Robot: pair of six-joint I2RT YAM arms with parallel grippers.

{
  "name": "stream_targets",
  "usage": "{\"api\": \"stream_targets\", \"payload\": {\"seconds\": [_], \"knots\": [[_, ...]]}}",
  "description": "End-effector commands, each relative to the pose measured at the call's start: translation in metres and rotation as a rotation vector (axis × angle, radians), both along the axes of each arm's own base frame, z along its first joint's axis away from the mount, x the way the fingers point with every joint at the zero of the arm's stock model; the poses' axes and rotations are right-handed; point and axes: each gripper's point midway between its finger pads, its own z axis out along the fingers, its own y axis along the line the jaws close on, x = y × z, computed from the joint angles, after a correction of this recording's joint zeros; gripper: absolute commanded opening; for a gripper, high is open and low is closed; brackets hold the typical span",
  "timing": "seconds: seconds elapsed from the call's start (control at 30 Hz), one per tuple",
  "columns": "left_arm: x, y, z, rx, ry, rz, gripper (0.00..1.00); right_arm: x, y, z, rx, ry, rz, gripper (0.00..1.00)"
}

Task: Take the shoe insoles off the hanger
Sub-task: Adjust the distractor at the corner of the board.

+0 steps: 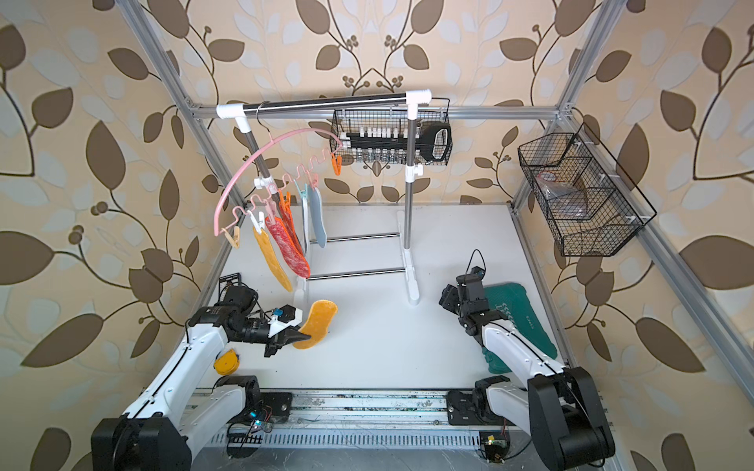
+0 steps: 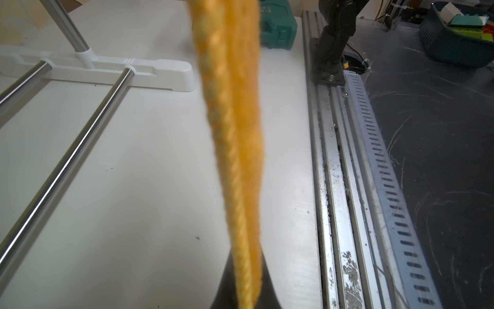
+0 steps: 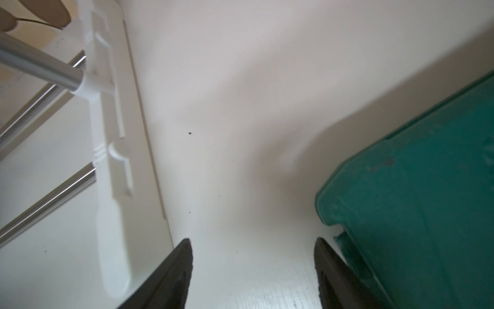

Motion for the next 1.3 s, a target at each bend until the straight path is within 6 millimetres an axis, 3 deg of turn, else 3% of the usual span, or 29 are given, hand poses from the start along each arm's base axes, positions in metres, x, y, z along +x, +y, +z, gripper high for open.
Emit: {"api": "stream_targets", "payload": {"seconds": [0.0, 0.13, 0.27, 0.4, 0.53, 0.77, 1.1, 1.2, 1.27], "knots": [[0.0, -0.012, 0.037, -0.112, -0.015, -0.052, 0.0, -0.004, 0.03, 0.023, 0.072, -0.058, 0.19, 0.69], [0.008, -0.019, 0.064, -0.181, -0.013, -0.062, 0.0, -0.022, 0.098, 0.074, 0.155, -0.237, 0.587, 0.66], [0.007, -0.029, 0.087, -0.272, 0.012, -0.102, 0.0, -0.069, 0.158, 0.139, 0.121, -0.552, 0.967, 0.67], [0.003, -0.034, 0.1, -0.299, 0.032, -0.134, 0.0, -0.116, 0.196, 0.187, 0.093, -0.815, 1.225, 0.68], [-0.001, -0.036, 0.105, -0.324, 0.033, -0.161, 0.0, -0.137, 0.233, 0.2, 0.084, -0.892, 1.383, 0.71], [-0.006, -0.035, 0.104, -0.326, 0.036, -0.165, 0.0, -0.146, 0.303, 0.229, 0.168, -1.005, 1.434, 0.72], [-0.009, -0.035, 0.109, -0.343, 0.024, -0.17, 0.0, -0.143, 0.348, 0.271, 0.27, -1.115, 1.402, 0.69], [-0.011, -0.035, 0.108, -0.344, 0.023, -0.177, 0.0, -0.138, 0.358, 0.27, 0.313, -1.09, 1.378, 0.56], [-0.011, -0.035, 0.107, -0.34, 0.027, -0.176, 0.0, -0.134, 0.363, 0.265, 0.327, -1.069, 1.367, 0.4]]}}
